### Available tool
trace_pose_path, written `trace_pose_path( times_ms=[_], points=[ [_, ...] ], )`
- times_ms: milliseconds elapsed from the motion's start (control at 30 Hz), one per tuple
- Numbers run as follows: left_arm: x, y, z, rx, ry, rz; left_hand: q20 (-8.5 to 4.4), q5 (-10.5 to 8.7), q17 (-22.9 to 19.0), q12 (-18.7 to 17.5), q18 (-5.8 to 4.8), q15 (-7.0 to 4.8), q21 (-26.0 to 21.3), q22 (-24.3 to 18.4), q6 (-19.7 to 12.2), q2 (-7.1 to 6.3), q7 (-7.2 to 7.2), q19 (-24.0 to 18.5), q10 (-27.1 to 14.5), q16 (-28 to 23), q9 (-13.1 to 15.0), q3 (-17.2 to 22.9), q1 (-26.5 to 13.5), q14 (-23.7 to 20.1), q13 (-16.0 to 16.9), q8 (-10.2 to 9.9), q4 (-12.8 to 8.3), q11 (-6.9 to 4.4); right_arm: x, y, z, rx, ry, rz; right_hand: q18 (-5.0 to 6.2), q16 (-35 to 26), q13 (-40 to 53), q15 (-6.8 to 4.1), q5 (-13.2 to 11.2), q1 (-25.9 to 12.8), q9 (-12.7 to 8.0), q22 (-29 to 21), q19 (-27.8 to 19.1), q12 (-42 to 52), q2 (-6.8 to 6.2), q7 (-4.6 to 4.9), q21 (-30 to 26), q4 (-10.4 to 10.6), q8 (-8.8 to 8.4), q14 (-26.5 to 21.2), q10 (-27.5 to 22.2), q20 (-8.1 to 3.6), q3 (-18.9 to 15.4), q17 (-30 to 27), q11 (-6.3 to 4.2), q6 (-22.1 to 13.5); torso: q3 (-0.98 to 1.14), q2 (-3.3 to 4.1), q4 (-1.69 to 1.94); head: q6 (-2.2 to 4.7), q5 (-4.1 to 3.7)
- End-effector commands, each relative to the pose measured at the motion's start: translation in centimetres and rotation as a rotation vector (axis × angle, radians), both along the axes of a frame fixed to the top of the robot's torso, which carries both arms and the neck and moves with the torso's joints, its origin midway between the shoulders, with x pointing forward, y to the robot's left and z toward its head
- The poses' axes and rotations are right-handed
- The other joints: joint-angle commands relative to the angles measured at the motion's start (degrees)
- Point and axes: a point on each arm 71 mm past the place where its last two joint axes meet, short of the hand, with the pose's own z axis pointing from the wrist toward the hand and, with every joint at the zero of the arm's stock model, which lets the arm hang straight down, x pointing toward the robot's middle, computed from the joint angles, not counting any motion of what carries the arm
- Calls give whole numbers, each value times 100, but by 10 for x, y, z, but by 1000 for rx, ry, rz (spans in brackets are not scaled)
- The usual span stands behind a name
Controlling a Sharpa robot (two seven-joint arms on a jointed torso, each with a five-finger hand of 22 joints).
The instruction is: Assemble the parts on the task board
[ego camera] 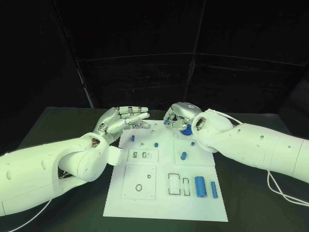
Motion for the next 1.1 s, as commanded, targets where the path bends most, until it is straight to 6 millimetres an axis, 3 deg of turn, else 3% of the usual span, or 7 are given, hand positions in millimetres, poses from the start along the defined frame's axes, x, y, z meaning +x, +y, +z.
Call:
trace_pose_path(
  times_ms=[33,67,333,500,800,1100],
  points=[
    [-1,-2,2,-5,-12,-18,2,-37,9,-21,58,0,-20,-7,-30,31,132,49,-41,22,-8,-35,-20,-7,-9,-36,11,17,2,5,4,35,-24,13,-33,28,-4,13,-35,-4,0,12,24,20,-46,16,41,11,8,72,3,25,43,14,19,23,-18,38,32,1,-22],
    [-1,-2,3,-5,-13,-18,2,-37,9,-21,58,0,-20,-7,-30,31,132,49,-41,22,-8,-35,-20,-7,-9,-36,11,17,3,6,3,34,-23,16,-34,29,-4,13,-36,-5,0,12,24,20,-47,16,42,12,8,72,3,25,43,15,19,23,-18,41,25,-3,-14],
    [-1,-4,5,-8,-18,-25,2,-37,9,-21,58,0,-20,-7,-30,31,132,49,-41,22,-8,-35,-20,-7,-9,-36,11,17,7,18,1,8,5,50,-35,66,-4,16,-167,-50,0,46,10,29,-106,11,83,80,4,66,7,35,69,37,16,27,-46,126,78,18,-58],
    [-1,-5,6,-8,-20,-26,2,-37,9,-21,58,0,-20,-7,-30,31,132,49,-41,22,-8,-35,-20,-7,-9,-36,11,17,8,23,0,-8,19,56,-36,78,-4,18,-200,-64,-1,56,7,29,-123,11,93,103,2,65,3,37,69,46,17,25,-56,166,87,32,-73],
    [-1,-5,7,-9,-22,-28,2,-37,9,-21,58,0,-20,-7,-30,31,132,49,-41,22,-8,-35,-20,-7,-9,-36,11,17,11,25,2,-11,-16,16,-36,79,-5,18,-209,-68,-2,57,5,28,-128,11,96,110,-1,64,0,38,70,45,17,21,-50,217,99,58,-82],
    [0,-6,7,-8,-23,-28,3,-36,13,-19,57,2,-25,-9,-35,36,132,52,-51,27,-7,-40,-24,-11,-9,-32,13,19,12,27,3,-12,-38,-7,-37,90,-5,19,-214,-72,-2,65,6,28,-137,12,102,115,-2,65,0,38,70,58,18,19,-48,220,102,43,-82]
  ],
)
